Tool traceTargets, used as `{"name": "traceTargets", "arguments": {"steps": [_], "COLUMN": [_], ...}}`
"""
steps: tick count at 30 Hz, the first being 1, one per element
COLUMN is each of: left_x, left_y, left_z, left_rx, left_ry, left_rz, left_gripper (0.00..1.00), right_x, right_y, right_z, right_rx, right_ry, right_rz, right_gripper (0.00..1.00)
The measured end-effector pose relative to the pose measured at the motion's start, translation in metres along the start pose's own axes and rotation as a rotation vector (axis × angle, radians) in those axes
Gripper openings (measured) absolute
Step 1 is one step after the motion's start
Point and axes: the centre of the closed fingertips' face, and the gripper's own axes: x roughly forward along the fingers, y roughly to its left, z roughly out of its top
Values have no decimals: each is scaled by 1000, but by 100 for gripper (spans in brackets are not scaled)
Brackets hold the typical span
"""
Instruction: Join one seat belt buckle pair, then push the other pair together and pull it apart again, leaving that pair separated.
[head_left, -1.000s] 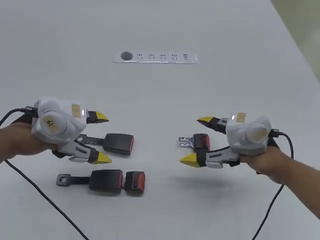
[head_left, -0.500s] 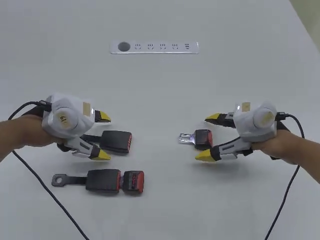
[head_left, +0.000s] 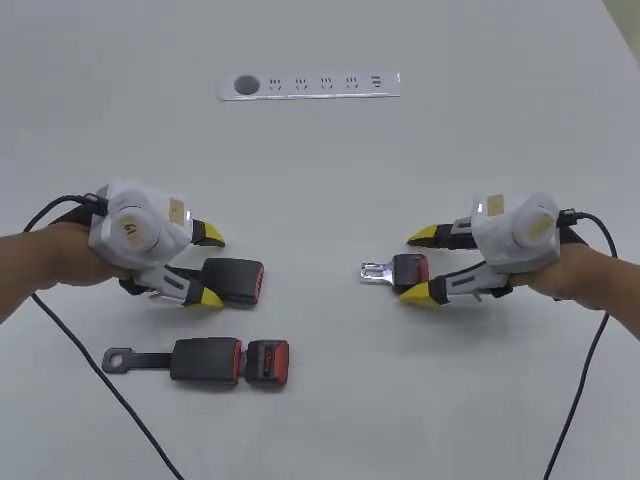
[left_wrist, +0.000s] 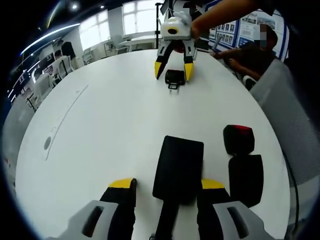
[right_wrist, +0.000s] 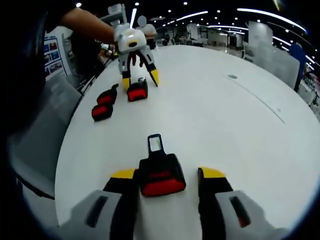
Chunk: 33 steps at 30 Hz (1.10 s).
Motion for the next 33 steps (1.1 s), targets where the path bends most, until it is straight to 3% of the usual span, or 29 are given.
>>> {"name": "traceTargets", "arguments": {"steps": [3,6,7,33], "left_x": [0,1,1,-4], "left_y": [-1,0,0,-1], "left_z": [0,3,2,-4], "left_rx": [13,60,33,28], "left_ry": [-1,0,11,25], "left_rz": [-7,-10,-18,-14], "left_gripper": [47,35,35,34], "right_x": [1,3,3,2], "right_y": [4,6,5,6], "right_z": [3,7,7,9], "right_rx": [-8,-22,-23,-34], "right_ry": [-6,-7,-10,-108], "right_rz": [16,34,36,66], "right_gripper": [44,37,37,36]}}
